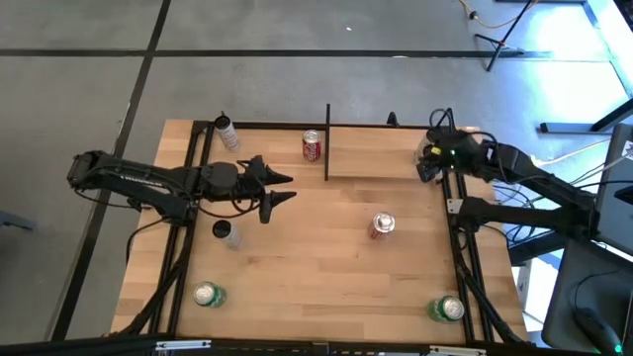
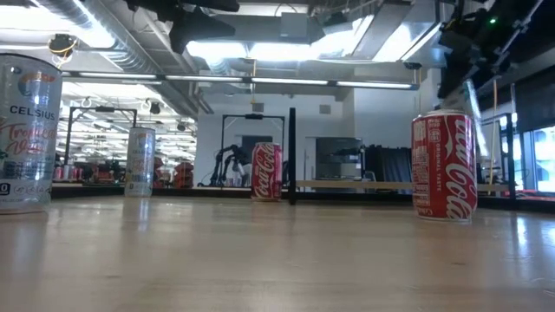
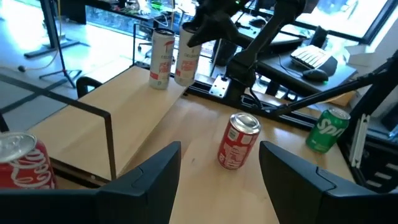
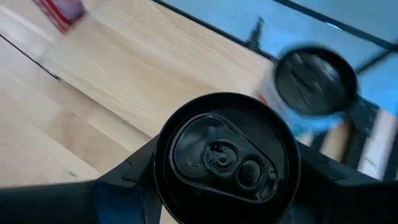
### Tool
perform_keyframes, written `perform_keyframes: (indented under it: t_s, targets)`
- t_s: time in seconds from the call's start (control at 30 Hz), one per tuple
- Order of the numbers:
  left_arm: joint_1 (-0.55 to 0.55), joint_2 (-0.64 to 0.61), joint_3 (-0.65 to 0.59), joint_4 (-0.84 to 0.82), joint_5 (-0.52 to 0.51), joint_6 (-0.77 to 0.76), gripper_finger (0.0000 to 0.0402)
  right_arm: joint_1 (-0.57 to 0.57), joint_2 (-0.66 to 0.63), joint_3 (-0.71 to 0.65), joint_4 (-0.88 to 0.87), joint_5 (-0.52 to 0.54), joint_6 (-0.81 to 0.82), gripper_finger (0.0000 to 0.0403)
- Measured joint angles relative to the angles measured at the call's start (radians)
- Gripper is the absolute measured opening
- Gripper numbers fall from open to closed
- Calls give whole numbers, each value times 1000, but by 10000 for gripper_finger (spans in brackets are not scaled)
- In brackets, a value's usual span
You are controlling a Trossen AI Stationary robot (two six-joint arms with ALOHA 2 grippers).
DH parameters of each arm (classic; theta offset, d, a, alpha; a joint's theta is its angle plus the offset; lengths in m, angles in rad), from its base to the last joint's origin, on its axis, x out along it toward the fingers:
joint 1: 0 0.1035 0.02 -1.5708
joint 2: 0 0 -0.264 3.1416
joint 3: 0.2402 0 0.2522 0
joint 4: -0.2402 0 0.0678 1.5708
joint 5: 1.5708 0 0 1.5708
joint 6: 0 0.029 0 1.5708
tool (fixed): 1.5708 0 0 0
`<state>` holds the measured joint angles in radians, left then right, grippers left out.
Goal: Place canned beverage on shelf
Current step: Put the white-pink soda can on the shelf aligned with the other white-pink soda can
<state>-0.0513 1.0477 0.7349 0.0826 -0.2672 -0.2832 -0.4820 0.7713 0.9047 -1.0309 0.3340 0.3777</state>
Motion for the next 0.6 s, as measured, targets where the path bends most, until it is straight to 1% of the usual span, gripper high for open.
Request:
perform_keyframes:
  t_s: [0.1,0.2,0.3,0.43,0.5,0.6]
  targets:
    - [0,0,0,0,0,6,211,-67,17,-11,30,-47,-80,226]
    - [0,0,0,0,0,8,211,-135,19,-54,74,-94,-159,226]
    - [0,0,0,0,0,8,211,-208,11,-97,133,-203,-234,226]
    - [0,0,0,0,0,8,211,-293,8,-131,180,-302,-338,226]
    - [0,0,0,0,0,8,211,-336,9,-133,190,-328,-385,226]
    - [0,0,0,0,-1,6,211,-390,9,-134,199,-338,-443,226]
